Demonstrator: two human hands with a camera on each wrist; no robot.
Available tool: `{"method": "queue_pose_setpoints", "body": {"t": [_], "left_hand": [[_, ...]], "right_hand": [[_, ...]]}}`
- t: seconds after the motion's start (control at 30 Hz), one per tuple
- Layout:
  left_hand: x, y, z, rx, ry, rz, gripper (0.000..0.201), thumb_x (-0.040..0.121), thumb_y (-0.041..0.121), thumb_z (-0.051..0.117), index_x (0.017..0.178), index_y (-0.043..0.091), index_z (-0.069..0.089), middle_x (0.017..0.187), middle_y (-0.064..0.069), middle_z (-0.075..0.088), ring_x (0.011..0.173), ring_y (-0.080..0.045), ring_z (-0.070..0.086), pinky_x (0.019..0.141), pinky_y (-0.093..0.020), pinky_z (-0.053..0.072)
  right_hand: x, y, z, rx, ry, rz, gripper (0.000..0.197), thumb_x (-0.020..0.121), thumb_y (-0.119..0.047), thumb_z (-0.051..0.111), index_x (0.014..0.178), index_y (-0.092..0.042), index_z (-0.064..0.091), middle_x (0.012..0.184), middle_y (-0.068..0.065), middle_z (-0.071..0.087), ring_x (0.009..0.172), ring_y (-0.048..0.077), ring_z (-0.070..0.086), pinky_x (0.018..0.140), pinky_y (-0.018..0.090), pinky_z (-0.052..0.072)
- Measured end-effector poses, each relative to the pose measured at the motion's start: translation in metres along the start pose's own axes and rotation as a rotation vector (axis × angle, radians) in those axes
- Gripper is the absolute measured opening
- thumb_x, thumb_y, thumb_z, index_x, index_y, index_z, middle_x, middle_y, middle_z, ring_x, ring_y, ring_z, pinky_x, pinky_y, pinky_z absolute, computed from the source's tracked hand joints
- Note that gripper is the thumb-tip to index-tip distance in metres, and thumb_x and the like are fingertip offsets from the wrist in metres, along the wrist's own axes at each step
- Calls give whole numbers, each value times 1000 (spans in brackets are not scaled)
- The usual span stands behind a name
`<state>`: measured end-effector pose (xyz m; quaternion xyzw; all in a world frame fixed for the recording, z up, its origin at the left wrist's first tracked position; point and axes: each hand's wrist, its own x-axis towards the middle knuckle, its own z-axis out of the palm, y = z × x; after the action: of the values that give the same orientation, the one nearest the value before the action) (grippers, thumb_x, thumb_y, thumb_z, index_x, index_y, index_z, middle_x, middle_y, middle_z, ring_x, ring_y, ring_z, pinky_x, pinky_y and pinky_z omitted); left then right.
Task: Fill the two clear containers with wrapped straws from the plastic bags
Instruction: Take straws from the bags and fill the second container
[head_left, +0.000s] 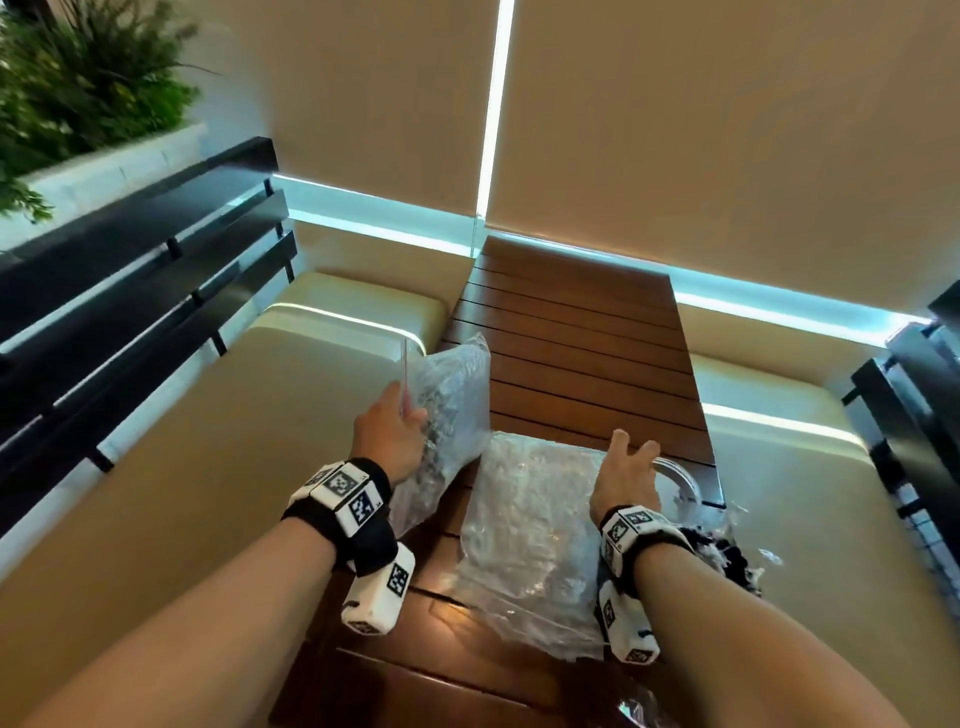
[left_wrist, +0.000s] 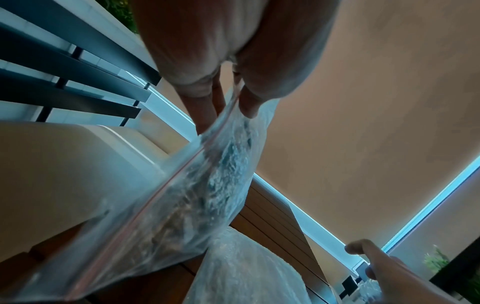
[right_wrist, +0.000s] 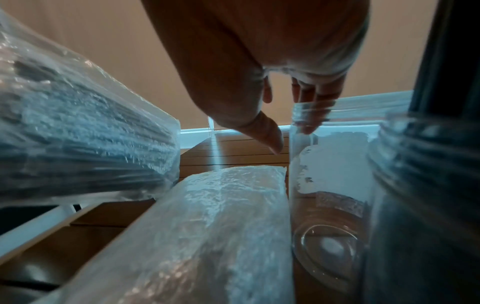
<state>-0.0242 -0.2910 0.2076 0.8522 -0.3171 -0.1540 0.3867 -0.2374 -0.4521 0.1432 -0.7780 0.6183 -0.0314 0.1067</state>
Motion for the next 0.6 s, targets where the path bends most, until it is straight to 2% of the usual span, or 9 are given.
{"method": "queue_pose_setpoints", "body": {"t": [0.1, 0.17, 0.23, 0.3, 0.37, 0.4, 0.47, 0.53, 0.6], "left_hand": [[5, -3, -4, -27, 45, -12, 7, 98, 19, 51, 93, 14, 48, 86, 0, 57, 86, -25, 58, 73, -32, 41], [7, -2, -7, -71, 72, -30, 6, 97, 19, 53, 96, 14, 50, 92, -2, 59, 90, -24, 60, 78, -35, 47], [10, -1, -13, -113, 97, -65, 12, 97, 22, 53, 105, 13, 54, 100, -3, 60, 95, -22, 58, 83, -34, 46], [14, 1, -21, -132, 123, -80, 13, 97, 19, 55, 108, 12, 54, 102, -3, 59, 95, -20, 54, 85, -31, 42], [17, 4, -31, -119, 146, -66, 12, 96, 14, 56, 108, 13, 53, 99, -3, 57, 95, -21, 53, 86, -33, 43], [19, 5, -35, -117, 158, -61, 12, 96, 12, 56, 108, 13, 53, 99, -2, 57, 95, -21, 53, 88, -35, 43], [19, 7, -41, -115, 187, -58, 8, 96, 11, 55, 104, 13, 51, 96, -2, 56, 93, -20, 52, 87, -34, 43], [19, 7, -46, -107, 209, -43, 6, 96, 12, 55, 100, 12, 50, 94, -3, 56, 92, -21, 53, 83, -34, 41], [18, 6, -49, -91, 214, -24, 8, 96, 13, 56, 100, 11, 50, 93, -5, 56, 93, -25, 55, 83, -35, 43]], "right_hand": [[-1, -8, -4, 7, 84, -206, 80, 73, 16, 60, 141, -14, 29, 127, 24, 31, 83, 36, 62, 70, 41, 59], [0, -19, -12, -27, 182, -351, 83, 75, 15, 59, 148, -8, 28, 122, 23, 44, 85, 35, 60, 72, 42, 58], [-1, -36, -31, 73, 266, -473, 78, 78, 12, 61, 148, -6, 30, 109, 19, 58, 88, 32, 62, 77, 42, 57], [-5, -55, -55, 221, 328, -554, 62, 80, 9, 65, 137, -4, 42, 103, 18, 66, 92, 30, 65, 81, 41, 57], [-18, -74, -80, 293, 344, -604, 43, 79, 8, 64, 118, -6, 53, 104, 14, 68, 96, 30, 66, 79, 35, 54], [-26, -82, -89, 294, 313, -617, 38, 78, 8, 63, 112, -7, 55, 103, 12, 69, 95, 29, 66, 77, 34, 52], [-43, -92, -96, 259, 142, -606, 34, 78, 5, 60, 108, -10, 58, 100, 11, 69, 93, 29, 65, 77, 34, 51], [-58, -94, -86, 219, -53, -608, 30, 79, 3, 56, 102, -15, 63, 97, 8, 70, 94, 26, 64, 86, 33, 53], [-72, -93, -66, 175, -183, -685, 29, 78, 4, 54, 93, -17, 68, 95, 6, 69, 96, 23, 64, 90, 33, 52]]}}
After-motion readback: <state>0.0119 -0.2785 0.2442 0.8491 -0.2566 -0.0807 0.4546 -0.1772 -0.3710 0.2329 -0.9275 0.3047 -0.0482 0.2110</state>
